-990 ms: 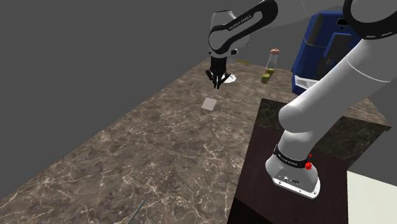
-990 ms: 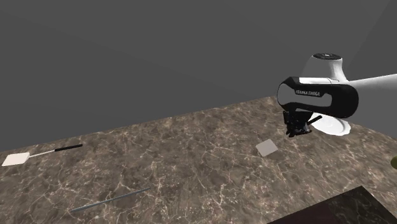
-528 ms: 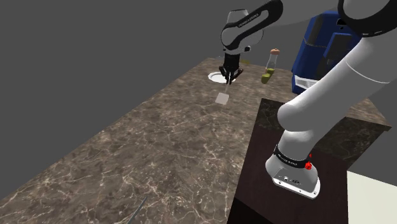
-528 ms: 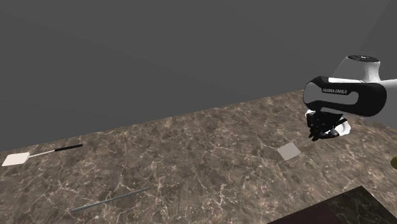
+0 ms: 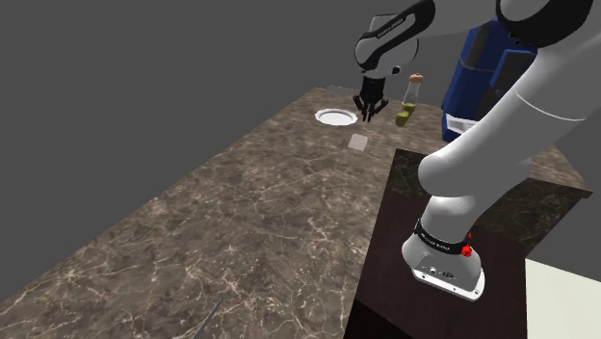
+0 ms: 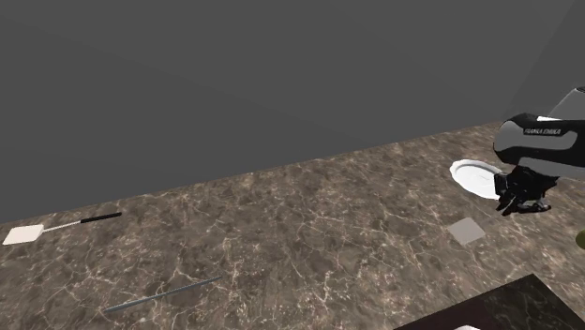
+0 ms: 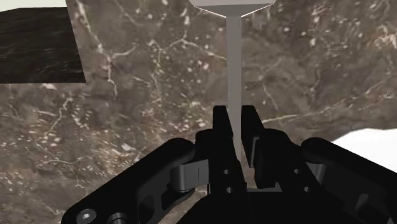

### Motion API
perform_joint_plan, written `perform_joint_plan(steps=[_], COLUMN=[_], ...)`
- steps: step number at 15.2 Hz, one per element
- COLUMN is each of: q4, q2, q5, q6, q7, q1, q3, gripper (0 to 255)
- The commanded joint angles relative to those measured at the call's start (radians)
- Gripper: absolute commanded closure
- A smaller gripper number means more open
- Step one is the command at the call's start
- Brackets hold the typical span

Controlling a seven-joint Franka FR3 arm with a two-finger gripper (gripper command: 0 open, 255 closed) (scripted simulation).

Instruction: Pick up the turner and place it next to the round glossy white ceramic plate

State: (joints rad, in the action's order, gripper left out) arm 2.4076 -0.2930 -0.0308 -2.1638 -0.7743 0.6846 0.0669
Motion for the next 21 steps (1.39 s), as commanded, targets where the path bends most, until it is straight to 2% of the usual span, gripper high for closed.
perform_joint_plan(steps=[1,10,21], q4=[-0.012,-0.162,-0.085], q2=[0.023,0.166,0.24], q5=[-0.011,-0.021,-0.018], q6=[-0.012,-0.014,-0.165], q7=[0.054,0.261,0.26], q1=[0.024,0.11,0.111], q3=[-0.036,-0.164,-0.166], gripper=[255,255,255])
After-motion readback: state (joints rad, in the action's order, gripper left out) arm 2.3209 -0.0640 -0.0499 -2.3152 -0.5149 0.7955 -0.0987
